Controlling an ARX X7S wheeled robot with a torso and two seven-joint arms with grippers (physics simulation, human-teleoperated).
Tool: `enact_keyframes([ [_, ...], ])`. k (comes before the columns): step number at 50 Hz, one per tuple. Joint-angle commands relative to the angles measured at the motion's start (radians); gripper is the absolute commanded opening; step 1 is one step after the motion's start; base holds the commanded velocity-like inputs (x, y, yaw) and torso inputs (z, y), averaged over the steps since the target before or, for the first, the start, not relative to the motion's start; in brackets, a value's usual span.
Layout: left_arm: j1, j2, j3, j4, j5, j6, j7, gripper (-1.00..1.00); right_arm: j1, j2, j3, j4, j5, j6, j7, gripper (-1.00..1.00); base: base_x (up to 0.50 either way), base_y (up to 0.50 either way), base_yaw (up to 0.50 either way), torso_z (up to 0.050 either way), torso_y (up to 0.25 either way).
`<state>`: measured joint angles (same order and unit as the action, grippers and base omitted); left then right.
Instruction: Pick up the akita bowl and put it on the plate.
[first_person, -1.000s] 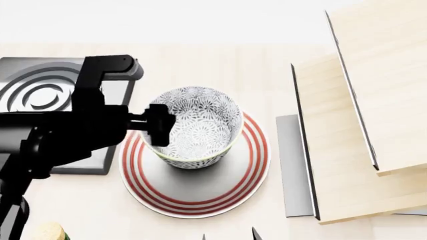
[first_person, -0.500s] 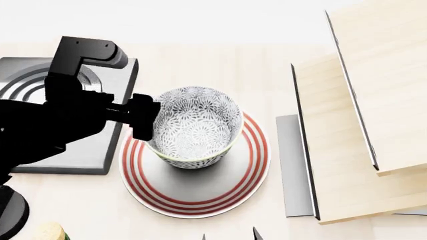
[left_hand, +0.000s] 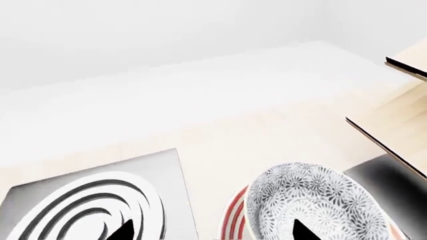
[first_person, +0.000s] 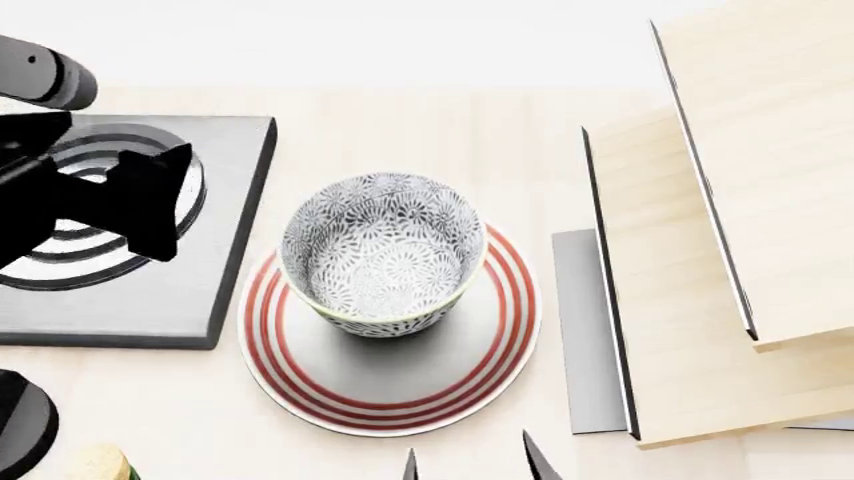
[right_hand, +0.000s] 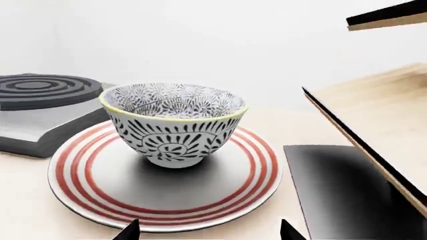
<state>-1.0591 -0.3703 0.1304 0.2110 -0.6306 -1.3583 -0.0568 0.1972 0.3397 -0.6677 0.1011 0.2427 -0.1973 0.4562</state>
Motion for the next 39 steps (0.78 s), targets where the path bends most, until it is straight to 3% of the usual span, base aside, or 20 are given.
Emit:
enact_keyframes([
  [1,0.088,-0.085,-0.135,0.27,-0.051,-0.092,-0.074,1.0,0.025,0.138,0.046,-0.434,-0.027,0.258,0.099,1.0,0.0,0.0,0.0,0.0,0.0],
  [11,0.239,-0.113,-0.245,0.455,-0.065,-0.058,-0.119,1.0,0.098,0.23,0.131,-0.851,-0.018,0.525,0.19,1.0,0.0,0.0,0.0,0.0,0.0],
  [15,0.259,-0.137,-0.261,0.538,-0.035,-0.006,-0.15,1.0,0.156,0.251,0.163,-1.023,-0.029,0.665,0.231,1.0,0.0,0.0,0.0,0.0,0.0],
  [18,0.254,-0.145,-0.293,0.602,-0.053,-0.052,-0.173,1.0,0.218,0.258,0.195,-1.143,0.004,0.781,0.255,1.0,0.0,0.0,0.0,0.0,0.0],
  [20,0.234,-0.14,-0.357,0.674,-0.086,-0.11,-0.189,1.0,0.395,0.447,0.052,-1.148,0.165,0.694,0.49,1.0,0.0,0.0,0.0,0.0,0.0],
  [23,0.231,-0.158,-0.37,0.727,-0.085,-0.127,-0.218,1.0,0.782,0.656,-0.366,-1.148,0.33,0.538,0.818,1.0,0.0,0.0,0.0,0.0,0.0],
  [28,0.221,-0.151,-0.453,0.823,-0.152,-0.191,-0.234,1.0,1.355,0.731,-1.034,-1.148,0.37,0.325,1.109,1.0,0.0,0.0,0.0,0.0,0.0],
  [32,0.34,-0.196,-0.393,0.834,-0.162,-0.047,-0.286,1.0,1.349,0.761,-1.072,-1.148,0.327,0.295,1.114,1.0,0.0,0.0,0.0,0.0,0.0],
  [36,0.561,-0.215,-0.219,0.803,-0.019,0.211,-0.289,1.0,1.146,0.747,-1.025,-1.109,0.238,0.253,1.107,1.0,0.0,0.0,0.0,0.0,-0.003],
  [37,0.629,-0.227,-0.144,0.781,0.043,0.303,-0.268,1.0,1.103,0.725,-1.048,-1.066,0.209,0.239,1.095,1.0,0.0,0.0,0.0,0.0,0.0],
  [38,0.706,-0.258,0.0,0.735,0.179,0.44,-0.261,1.0,1.048,0.701,-1.065,-0.992,0.192,0.186,1.091,1.0,0.0,0.0,0.0,0.0,0.0],
  [39,0.774,-0.236,0.068,0.656,0.234,0.546,-0.249,1.0,0.981,0.667,-1.088,-0.897,0.179,0.091,1.068,1.0,0.0,0.0,0.0,0.0,0.0],
])
